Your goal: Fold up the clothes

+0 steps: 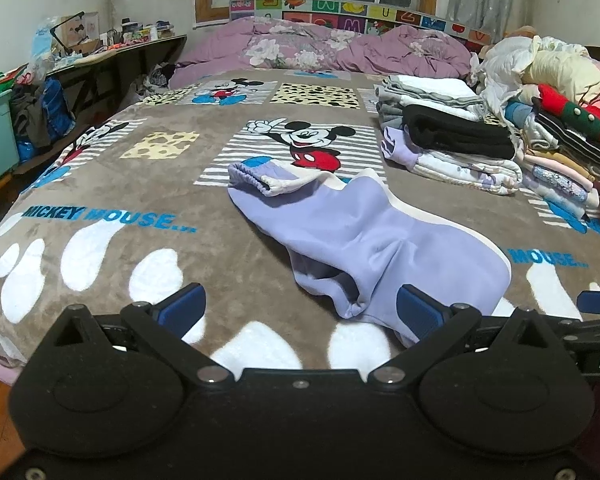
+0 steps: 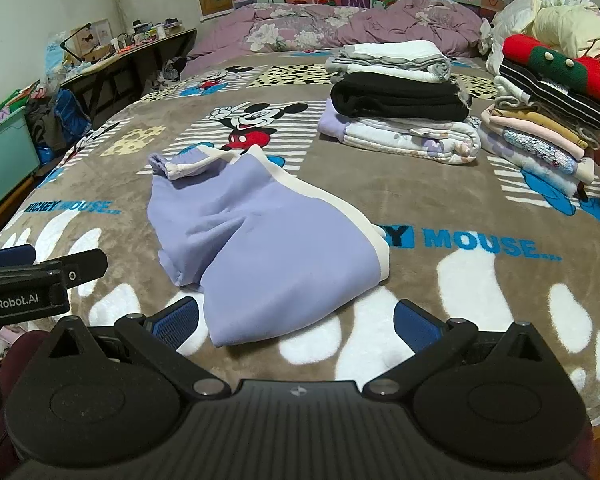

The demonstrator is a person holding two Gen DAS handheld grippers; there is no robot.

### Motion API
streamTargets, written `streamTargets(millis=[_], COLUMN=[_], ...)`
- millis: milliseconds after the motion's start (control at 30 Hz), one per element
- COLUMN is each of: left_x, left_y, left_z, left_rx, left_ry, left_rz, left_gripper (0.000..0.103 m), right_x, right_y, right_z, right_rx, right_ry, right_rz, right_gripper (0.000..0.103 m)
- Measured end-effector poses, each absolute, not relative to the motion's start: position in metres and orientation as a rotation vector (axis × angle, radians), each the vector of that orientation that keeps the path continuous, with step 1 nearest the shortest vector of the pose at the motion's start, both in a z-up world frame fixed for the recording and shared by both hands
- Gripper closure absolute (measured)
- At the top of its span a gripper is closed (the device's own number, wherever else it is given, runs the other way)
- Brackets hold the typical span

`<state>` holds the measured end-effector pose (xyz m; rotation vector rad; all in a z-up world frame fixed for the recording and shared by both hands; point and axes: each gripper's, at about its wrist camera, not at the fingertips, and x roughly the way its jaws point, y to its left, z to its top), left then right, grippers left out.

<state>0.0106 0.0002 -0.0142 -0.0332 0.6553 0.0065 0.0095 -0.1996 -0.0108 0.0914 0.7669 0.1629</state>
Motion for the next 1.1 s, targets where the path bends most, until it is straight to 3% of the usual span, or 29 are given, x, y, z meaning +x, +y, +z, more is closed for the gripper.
streamTargets(millis=[567,767,1100], left_x=[0.043,0.065,0.117], left_y=[0.020,0.027,0.043], left_z=[-0.029,-0.032,-0.051], left_rx=[-0.145,-0.130,-0.123], left_ry=[0.692,0.647,0.735], left_rz=[-0.045,-0.073,-0.073], left_gripper=[0.000,0.000,0.000], right_x=[0.027,0.039,0.069], right_y=[-0.213,-0.228,-0.262], right_z=[-0.031,-0.037,-0.070], right_rx=[0.190,0.258,0.369], right_ry=[0.768,0.678,0.578], right_rz=[0.222,0.289,0.371], right_gripper=[0.000,0.000,0.000])
